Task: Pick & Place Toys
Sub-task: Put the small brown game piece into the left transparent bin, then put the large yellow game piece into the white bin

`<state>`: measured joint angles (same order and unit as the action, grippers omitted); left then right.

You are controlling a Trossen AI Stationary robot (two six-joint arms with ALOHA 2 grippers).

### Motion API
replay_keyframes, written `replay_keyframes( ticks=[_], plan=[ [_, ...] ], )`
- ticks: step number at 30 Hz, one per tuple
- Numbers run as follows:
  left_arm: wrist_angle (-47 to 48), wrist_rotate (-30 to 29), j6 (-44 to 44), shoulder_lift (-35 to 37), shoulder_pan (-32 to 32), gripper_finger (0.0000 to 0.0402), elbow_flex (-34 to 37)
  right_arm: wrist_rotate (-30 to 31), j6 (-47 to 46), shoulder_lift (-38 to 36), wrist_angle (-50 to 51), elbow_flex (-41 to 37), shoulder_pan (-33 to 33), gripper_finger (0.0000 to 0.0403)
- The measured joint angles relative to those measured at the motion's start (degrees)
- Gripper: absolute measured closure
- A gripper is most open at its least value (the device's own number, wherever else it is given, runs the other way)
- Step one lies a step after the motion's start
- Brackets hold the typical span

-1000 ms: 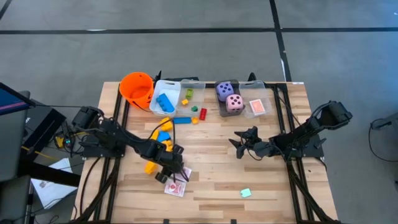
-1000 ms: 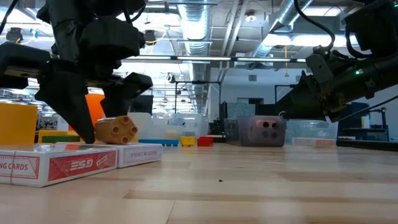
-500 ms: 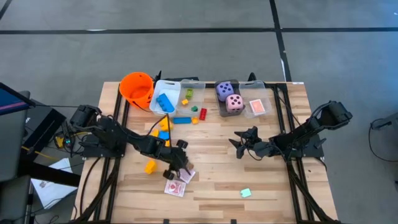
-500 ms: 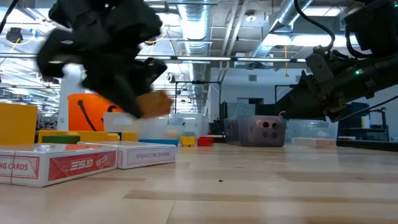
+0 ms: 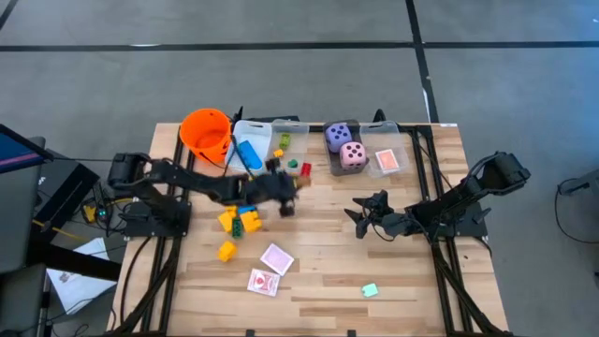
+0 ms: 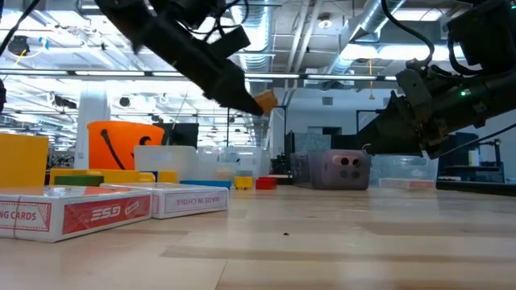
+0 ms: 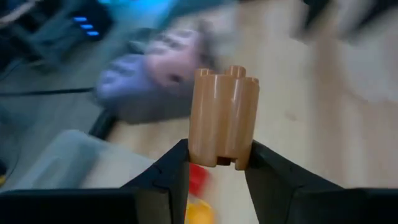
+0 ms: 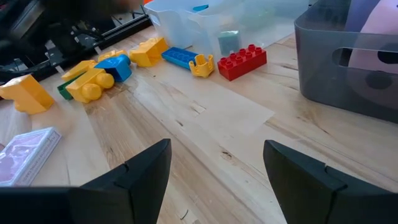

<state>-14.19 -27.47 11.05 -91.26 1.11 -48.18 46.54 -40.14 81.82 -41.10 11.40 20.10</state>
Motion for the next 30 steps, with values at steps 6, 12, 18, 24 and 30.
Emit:
replay_keyframes(
  ticks=[6, 12, 18, 24, 30],
  plan=[
    [-6.28, -0.14, -7.57, 0.0, 9.44, 0.0283, -0.02, 0.0, 0.02, 0.0, 0.16, 0.0, 0.0, 0.0154],
    [-6.87, 1.71, -8.55, 0.02, 16.19, 0.0277, -0.02, 0.0, 0.02, 0.0, 0.24, 0.0, 0.0, 0.0154],
    [-6.87, 2.86, -8.55, 0.02, 19.0, 0.026, -0.02, 0.0, 0.02, 0.0, 0.39, 0.0, 0.01, 0.0154],
    [-6.87, 2.93, -8.51, 0.02, 18.67, 0.0204, -0.02, 0.0, 0.02, 0.0, 0.39, 0.0, 0.0, 0.0154],
    [-6.87, 2.92, -8.48, 0.02, 18.06, 0.0159, -0.02, 0.0, 0.02, 0.0, 0.39, 0.0, 0.02, 0.0154]
  ],
)
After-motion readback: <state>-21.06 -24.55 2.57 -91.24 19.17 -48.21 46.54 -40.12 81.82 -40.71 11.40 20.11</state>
